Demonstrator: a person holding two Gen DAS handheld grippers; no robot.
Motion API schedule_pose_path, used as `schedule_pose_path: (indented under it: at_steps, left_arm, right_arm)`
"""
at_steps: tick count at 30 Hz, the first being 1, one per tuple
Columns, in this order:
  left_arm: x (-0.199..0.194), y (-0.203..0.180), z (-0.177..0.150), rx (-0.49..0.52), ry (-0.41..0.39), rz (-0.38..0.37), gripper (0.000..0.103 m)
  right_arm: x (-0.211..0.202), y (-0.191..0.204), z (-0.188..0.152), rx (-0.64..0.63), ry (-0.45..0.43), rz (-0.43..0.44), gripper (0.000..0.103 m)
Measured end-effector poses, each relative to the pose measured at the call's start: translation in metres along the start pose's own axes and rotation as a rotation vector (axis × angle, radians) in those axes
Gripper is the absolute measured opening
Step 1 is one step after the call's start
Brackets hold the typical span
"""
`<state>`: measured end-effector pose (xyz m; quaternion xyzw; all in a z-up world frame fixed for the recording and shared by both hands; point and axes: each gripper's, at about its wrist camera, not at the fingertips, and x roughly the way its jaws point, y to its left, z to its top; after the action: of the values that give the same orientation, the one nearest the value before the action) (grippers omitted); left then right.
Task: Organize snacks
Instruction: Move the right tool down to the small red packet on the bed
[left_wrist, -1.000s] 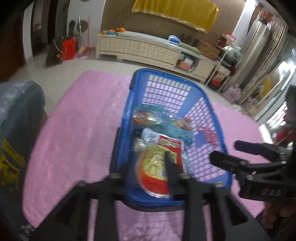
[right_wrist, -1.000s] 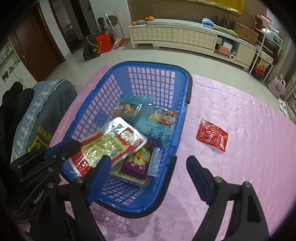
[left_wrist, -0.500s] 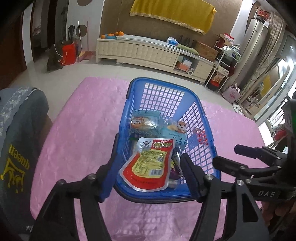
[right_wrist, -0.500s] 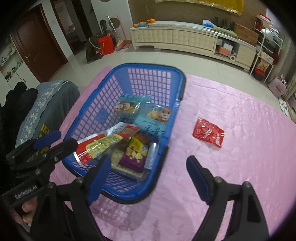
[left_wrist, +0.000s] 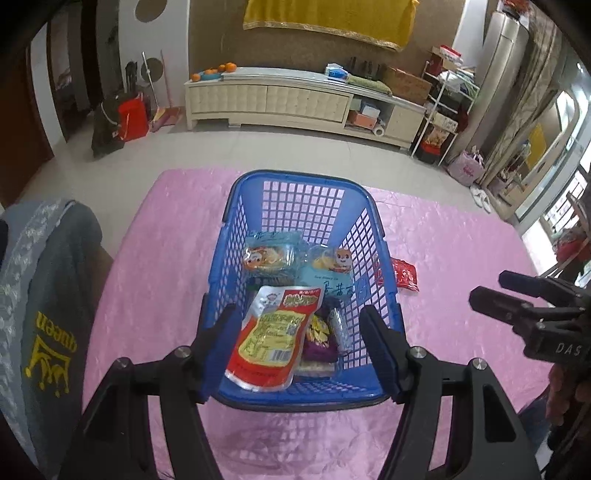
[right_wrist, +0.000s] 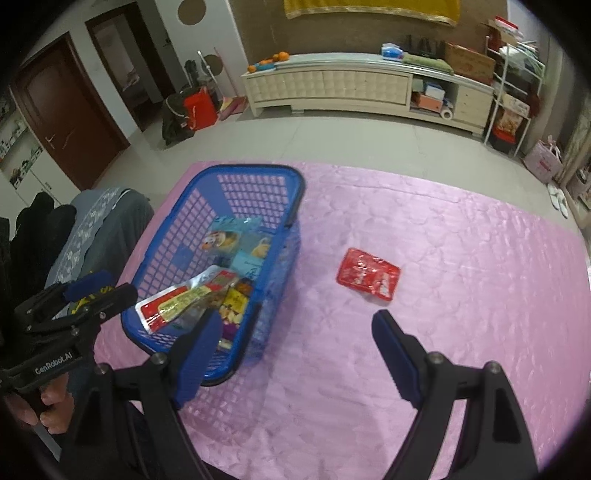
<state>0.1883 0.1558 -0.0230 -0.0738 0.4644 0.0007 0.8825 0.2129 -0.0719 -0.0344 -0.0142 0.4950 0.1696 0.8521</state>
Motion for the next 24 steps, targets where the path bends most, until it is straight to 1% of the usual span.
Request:
schedule_pose_path:
  at_steps: [2, 5, 7, 8, 9, 13, 15, 18, 24]
  left_arm:
    - [0.002, -0.004, 0.006, 0.013, -0.01, -0.01, 0.064]
    - [0.012, -0.009, 0.016, 0.007, 0.003, -0.018, 0.064]
    - [0.017, -0.011, 0.021, 0.012, 0.014, 0.0, 0.064]
    - [0.021, -0.012, 0.023, 0.022, 0.023, 0.021, 0.064]
    - [0.024, -0.014, 0.026, 0.033, 0.028, 0.026, 0.064]
    - [0.038, -0.014, 0.035, 0.04, 0.062, 0.021, 0.064]
    - [0.044, -0.013, 0.038, 0.043, 0.075, 0.006, 0.064]
    - [0.059, -0.013, 0.04, 0.051, 0.118, 0.011, 0.064]
    - [0.088, -0.012, 0.042, 0.053, 0.163, 0.018, 0.064]
  right_arm:
    - [0.001, -0.008, 0.002, 0.017, 0.007, -0.002, 0.086]
    - [0.008, -0.023, 0.007, 0.056, 0.035, 0.002, 0.086]
    - [0.014, -0.032, 0.01, 0.09, 0.058, -0.006, 0.086]
    - [0.016, -0.036, 0.011, 0.105, 0.065, -0.012, 0.086]
    - [0.017, -0.038, 0.012, 0.111, 0.068, -0.014, 0.086]
    - [0.026, -0.045, 0.016, 0.125, 0.084, -0.006, 0.086]
    - [0.032, -0.049, 0.017, 0.134, 0.097, -0.004, 0.086]
    - [0.043, -0.055, 0.021, 0.147, 0.116, -0.004, 0.086]
    - [0.079, -0.07, 0.026, 0.18, 0.172, -0.002, 0.086]
